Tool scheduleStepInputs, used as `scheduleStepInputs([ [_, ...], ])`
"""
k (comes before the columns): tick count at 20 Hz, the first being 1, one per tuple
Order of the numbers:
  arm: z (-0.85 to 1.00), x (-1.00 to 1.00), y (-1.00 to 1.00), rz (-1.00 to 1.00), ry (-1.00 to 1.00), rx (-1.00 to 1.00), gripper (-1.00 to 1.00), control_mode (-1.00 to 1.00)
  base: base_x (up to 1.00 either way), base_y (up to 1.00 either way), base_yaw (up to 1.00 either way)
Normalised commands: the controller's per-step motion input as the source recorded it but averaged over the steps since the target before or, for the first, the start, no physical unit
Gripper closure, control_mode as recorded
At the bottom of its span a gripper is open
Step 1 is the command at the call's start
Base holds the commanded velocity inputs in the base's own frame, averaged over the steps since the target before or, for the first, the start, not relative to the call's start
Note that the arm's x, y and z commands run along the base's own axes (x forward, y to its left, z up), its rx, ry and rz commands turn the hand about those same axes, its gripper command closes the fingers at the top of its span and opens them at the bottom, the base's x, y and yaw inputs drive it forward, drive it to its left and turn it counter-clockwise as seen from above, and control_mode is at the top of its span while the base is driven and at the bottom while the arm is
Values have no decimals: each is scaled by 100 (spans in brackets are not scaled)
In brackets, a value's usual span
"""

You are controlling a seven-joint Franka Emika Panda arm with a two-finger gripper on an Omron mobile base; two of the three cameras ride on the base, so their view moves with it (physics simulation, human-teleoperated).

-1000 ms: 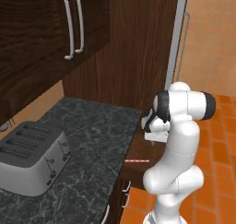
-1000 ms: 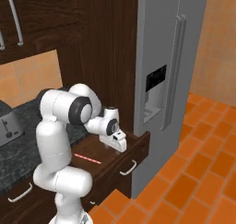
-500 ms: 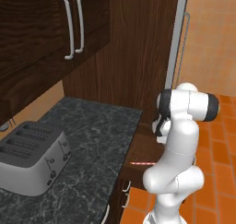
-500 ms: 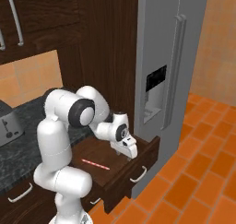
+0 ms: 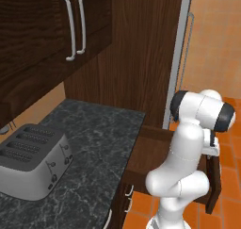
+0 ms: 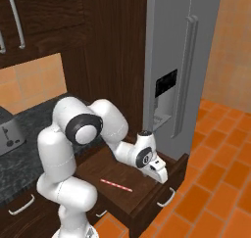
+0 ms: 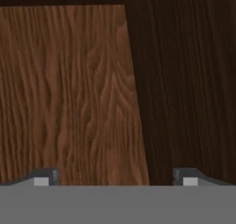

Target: Take a straw from the drawer in front and place it inside the glass cup on the dining counter.

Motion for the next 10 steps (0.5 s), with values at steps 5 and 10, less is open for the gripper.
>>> scheduleStepInputs([
  [5,22,-8,77,-10,-5,-1,-100,-100,0,0,0],
  [10,4,8,78,-24,-4,-1,-100,-100,0,0,0],
])
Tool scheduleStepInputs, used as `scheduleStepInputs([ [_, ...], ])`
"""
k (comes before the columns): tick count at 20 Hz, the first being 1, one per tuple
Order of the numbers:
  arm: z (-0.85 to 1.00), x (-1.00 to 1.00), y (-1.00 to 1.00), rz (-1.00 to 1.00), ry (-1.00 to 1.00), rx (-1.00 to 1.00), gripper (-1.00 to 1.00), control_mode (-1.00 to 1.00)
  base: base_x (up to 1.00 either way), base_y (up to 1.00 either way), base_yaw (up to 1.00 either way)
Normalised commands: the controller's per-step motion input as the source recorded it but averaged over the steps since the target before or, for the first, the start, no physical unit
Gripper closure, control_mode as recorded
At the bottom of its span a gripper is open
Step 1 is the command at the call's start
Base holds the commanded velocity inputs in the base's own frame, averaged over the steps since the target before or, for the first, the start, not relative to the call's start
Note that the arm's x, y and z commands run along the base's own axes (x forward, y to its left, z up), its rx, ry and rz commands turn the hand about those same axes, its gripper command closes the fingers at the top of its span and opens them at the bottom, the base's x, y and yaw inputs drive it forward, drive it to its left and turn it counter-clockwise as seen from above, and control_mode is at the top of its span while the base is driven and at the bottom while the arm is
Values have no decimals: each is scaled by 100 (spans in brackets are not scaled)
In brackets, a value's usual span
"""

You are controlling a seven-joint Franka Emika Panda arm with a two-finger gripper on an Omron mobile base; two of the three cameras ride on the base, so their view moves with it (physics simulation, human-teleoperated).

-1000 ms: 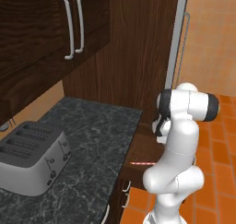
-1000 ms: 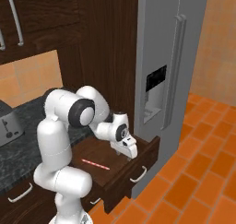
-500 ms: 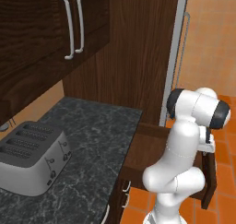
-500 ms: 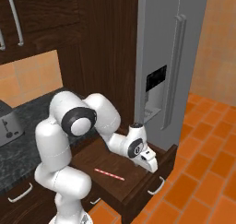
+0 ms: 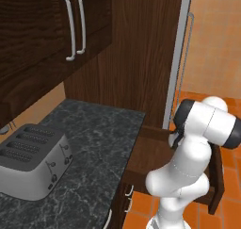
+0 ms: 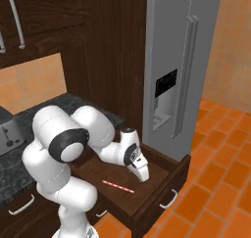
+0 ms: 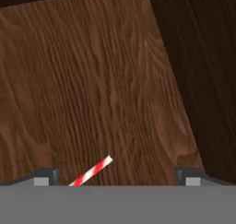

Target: Take a straw from the drawer in front and place it inside the glass cup on the dining counter.

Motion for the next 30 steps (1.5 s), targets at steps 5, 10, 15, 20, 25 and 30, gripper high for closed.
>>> scheduleStepInputs([
  [5,-12,11,19,-30,2,0,-100,-100,0,0,0],
  [10,-18,17,0,-27,11,5,-100,-100,0,0,0],
  [15,-19,-24,0,-22,4,12,-100,-100,0,0,0],
  [20,-13,-1,0,-16,0,2,-100,-100,0,0,0],
  [25,-21,6,0,-7,0,0,-100,-100,0,0,0],
  [30,-25,0,0,-4,0,0,-100,-100,0,0,0],
])
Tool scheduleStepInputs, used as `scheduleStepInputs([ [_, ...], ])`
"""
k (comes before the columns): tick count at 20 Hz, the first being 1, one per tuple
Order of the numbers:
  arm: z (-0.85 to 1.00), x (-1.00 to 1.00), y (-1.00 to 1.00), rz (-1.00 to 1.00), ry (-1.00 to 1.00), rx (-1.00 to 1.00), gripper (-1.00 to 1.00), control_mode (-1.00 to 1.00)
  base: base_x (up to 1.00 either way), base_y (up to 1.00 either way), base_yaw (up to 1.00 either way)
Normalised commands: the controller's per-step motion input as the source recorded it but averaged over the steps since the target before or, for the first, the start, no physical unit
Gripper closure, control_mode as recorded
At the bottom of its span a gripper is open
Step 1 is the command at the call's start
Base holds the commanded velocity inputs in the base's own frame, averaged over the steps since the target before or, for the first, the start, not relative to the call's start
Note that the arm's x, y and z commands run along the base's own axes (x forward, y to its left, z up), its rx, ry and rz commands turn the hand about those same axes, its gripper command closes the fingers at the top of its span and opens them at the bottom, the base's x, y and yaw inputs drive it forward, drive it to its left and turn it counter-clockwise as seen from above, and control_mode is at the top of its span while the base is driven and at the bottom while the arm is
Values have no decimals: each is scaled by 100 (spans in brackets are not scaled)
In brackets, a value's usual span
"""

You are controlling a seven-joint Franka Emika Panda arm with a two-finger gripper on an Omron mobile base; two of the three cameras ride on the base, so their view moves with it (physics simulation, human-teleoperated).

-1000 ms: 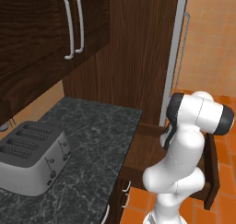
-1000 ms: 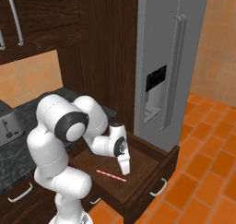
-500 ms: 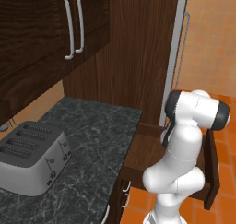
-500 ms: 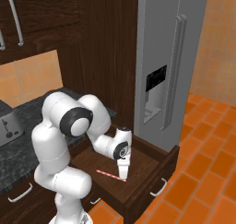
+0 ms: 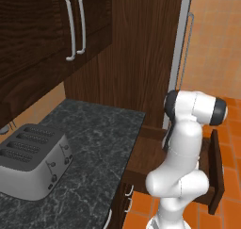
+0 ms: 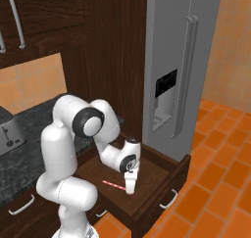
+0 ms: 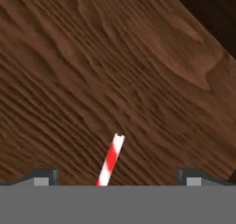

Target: Take a straw from the drawer in front and place it inside the glass cup on the dining counter.

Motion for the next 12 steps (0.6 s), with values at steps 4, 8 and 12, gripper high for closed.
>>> scheduleStepInputs([
  [4,-21,0,0,-3,-1,0,-100,-100,0,0,0],
  [8,-22,0,0,-2,0,3,-100,-100,0,0,0],
  [12,-20,2,0,0,-1,6,-100,-100,0,0,0],
])
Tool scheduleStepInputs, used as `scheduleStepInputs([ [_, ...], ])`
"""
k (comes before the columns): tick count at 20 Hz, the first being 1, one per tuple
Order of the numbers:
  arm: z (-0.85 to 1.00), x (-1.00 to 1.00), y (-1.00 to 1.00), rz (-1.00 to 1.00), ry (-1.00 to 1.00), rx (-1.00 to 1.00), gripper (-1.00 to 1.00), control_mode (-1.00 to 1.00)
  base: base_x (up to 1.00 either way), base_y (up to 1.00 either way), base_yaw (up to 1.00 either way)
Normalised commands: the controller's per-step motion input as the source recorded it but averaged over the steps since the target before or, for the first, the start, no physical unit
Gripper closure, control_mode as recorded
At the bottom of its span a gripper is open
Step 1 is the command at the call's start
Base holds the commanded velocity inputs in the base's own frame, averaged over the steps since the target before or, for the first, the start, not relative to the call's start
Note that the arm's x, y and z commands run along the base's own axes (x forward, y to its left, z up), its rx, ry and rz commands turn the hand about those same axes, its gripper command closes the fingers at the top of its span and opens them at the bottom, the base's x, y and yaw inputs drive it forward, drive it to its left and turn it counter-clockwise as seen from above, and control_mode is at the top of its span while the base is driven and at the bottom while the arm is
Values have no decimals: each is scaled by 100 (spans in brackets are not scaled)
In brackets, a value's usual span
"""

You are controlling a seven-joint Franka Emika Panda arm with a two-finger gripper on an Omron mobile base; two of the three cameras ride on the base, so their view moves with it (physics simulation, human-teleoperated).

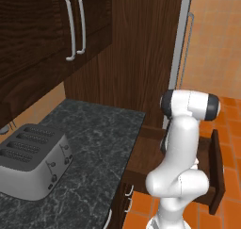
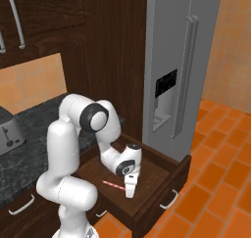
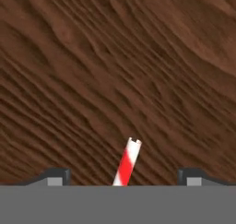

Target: Take a straw from the drawer in front and place it inside the glass cup on the dining counter.

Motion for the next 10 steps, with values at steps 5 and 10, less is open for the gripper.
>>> scheduleStepInputs([
  [5,-26,1,0,0,-4,3,-100,-100,0,0,0],
  [10,-44,-24,3,-5,-13,0,100,-100,0,0,0],
])
